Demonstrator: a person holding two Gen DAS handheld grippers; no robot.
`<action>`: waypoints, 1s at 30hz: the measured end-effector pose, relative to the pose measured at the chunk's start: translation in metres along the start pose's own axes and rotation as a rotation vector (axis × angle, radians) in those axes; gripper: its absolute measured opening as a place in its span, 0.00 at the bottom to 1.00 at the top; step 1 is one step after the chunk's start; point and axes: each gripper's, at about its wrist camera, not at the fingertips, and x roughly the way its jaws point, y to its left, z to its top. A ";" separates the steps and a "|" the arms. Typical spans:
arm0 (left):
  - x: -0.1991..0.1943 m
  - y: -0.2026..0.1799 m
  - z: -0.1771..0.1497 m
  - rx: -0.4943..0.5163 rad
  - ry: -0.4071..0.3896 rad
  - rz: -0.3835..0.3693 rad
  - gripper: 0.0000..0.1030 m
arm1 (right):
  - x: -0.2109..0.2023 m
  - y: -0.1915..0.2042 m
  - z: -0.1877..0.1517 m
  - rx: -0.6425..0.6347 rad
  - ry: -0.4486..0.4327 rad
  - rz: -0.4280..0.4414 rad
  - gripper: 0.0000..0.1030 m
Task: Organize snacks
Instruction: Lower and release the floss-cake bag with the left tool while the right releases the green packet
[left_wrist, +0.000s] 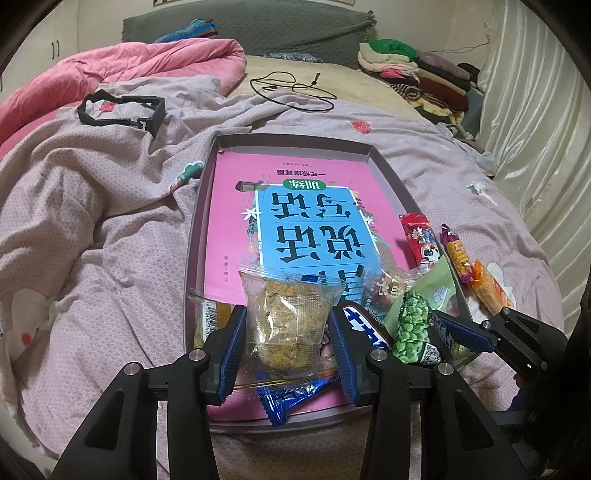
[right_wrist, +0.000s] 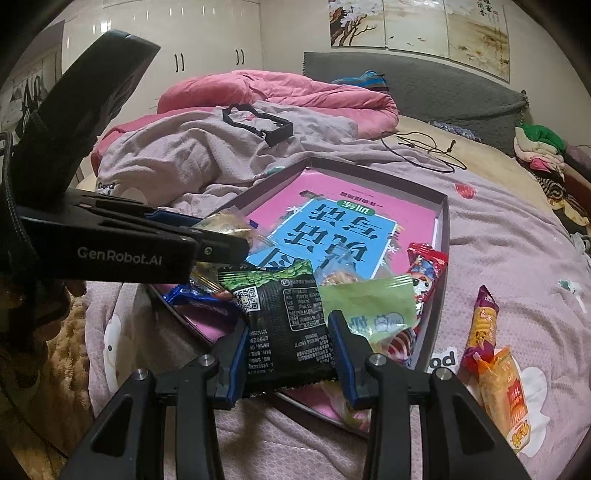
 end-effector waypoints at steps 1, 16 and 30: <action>0.000 0.000 0.000 0.000 0.000 0.000 0.44 | 0.000 -0.002 -0.001 0.011 0.001 0.003 0.40; 0.001 -0.001 -0.001 0.001 0.002 0.000 0.44 | 0.001 0.005 -0.001 -0.007 0.008 -0.042 0.40; 0.001 -0.001 -0.001 0.004 0.004 0.003 0.45 | -0.002 0.009 -0.004 -0.034 0.009 -0.054 0.43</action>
